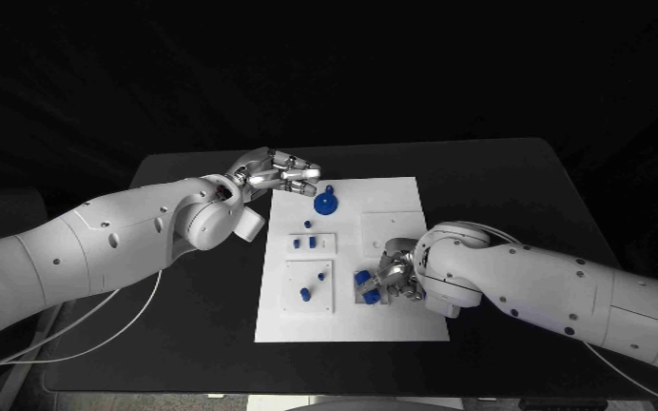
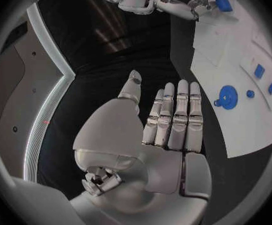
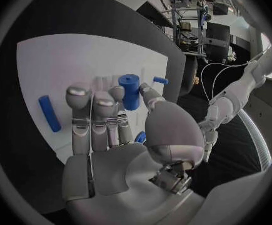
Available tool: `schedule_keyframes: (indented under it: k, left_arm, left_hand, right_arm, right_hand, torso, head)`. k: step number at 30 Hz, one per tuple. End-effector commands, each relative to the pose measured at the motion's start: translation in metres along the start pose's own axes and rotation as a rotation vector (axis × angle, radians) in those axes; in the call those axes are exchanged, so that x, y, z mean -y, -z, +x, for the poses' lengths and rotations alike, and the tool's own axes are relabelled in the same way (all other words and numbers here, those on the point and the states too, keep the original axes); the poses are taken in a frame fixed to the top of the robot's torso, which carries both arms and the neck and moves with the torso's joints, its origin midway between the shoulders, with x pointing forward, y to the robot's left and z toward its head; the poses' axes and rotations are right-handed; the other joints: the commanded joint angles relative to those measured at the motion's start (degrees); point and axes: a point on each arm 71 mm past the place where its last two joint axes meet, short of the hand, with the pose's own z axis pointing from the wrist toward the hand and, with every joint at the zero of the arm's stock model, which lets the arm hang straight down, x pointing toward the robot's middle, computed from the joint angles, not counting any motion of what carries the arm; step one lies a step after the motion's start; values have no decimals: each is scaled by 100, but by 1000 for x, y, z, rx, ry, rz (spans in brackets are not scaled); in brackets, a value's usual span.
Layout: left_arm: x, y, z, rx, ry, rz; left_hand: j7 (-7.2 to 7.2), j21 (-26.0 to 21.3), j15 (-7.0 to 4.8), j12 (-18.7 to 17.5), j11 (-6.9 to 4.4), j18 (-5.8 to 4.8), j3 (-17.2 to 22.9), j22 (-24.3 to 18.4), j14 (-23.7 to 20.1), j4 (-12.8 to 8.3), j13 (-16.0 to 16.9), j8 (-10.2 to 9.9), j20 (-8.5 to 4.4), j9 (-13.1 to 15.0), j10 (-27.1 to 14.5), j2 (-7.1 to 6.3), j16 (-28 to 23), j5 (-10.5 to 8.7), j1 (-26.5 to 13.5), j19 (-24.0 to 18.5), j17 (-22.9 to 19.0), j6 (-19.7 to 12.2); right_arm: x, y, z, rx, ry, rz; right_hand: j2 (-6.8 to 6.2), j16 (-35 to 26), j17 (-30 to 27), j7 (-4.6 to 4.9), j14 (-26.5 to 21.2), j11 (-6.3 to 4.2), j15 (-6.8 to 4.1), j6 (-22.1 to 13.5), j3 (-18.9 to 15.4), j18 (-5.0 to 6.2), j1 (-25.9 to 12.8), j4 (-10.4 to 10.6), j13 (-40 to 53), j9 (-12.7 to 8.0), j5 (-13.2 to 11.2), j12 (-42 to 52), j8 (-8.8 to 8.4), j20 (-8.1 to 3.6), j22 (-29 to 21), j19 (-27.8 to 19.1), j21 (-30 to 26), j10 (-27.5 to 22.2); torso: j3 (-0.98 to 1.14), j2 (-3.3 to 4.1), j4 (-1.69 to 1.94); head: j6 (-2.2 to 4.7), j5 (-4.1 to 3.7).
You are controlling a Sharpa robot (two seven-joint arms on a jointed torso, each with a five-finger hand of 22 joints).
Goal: Assemble the parts on the task board
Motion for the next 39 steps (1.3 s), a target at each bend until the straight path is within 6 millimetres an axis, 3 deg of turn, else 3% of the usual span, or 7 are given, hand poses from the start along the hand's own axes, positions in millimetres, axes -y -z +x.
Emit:
schedule_keyframes:
  k: [1,5,7,9,10,16,39]
  left_arm:
    - [1,-1,3,-18,4,7]
    - [1,-1,2,-17,3,7]
    - [1,-1,2,-17,3,7]
    - [1,-1,2,-16,3,6]
    - [1,-1,2,-16,3,6]
    - [1,0,1,-13,2,6]
    - [0,1,-2,-2,-2,3]
  left_hand:
    - [23,-11,11,-10,-12,11,10,-9,-24,39,8,20,20,4,-32,43,-20,24,27,-20,7,-31]
    - [23,-11,11,-10,-12,11,10,-9,-24,39,8,20,20,4,-32,43,-20,24,27,-20,7,-31]
    - [24,-11,11,-10,-10,10,9,-9,-23,46,8,19,20,4,-38,44,-20,23,29,-22,10,-34]
    - [24,-11,11,-10,-9,8,9,-9,-23,50,8,19,20,4,-42,44,-20,22,31,-22,12,-36]
    - [24,-11,11,-10,-9,8,9,-9,-23,50,8,19,20,4,-42,44,-20,22,31,-22,12,-36]
    - [25,-11,12,-10,-8,9,10,-9,-22,49,8,18,19,3,-52,41,-20,24,35,-23,13,-43]
    - [25,-11,12,-10,-8,9,10,-9,-22,49,8,18,19,3,-52,41,-20,24,35,-23,13,-43]
  right_arm:
    - [2,-1,1,-6,25,25]
    - [1,-1,1,-3,22,23]
    - [1,-1,1,-1,20,22]
    - [0,-1,1,1,18,19]
    - [0,-1,1,2,18,18]
    - [-2,0,2,6,14,1]
    - [8,24,-1,11,54,-35]
  right_hand:
    - [-109,-35,-1,36,19,4,-6,-33,1,-52,-42,145,-19,12,-287,-44,10,-9,504,66,-34,-33]
    - [-389,-45,6,41,20,11,1,-67,123,-46,-68,594,-37,58,-651,-46,11,-3,504,70,-53,-35]
    - [-545,-51,13,47,20,14,0,-95,153,-47,-33,858,-51,69,-685,-62,11,-7,504,71,-57,-38]
    - [-613,-55,17,46,17,10,-6,-107,120,-49,-59,939,-53,60,-696,-71,11,-16,504,71,-58,-38]
    - [-696,-70,41,46,22,8,-15,-108,56,-69,17,1195,-50,23,-696,-102,13,-36,503,71,-66,-23]
    - [-535,-87,74,46,29,9,-12,-113,-557,-64,81,1361,-26,2,-695,-121,14,-29,506,76,-62,-18]
    - [-367,-100,122,35,44,2,-16,-66,-518,-70,89,1145,1,5,-695,-130,15,-33,513,87,-30,12]
  torso:
    - [2,0,2]
    - [3,0,0]
    - [2,-1,0]
    - [2,-2,-2]
    - [2,-2,-2]
    - [3,-1,2]
    - [8,2,2]
  head:
    - [-1,2]
    - [-2,4]
    - [-2,5]
    - [-2,8]
    - [-2,8]
    - [0,9]
    - [44,4]
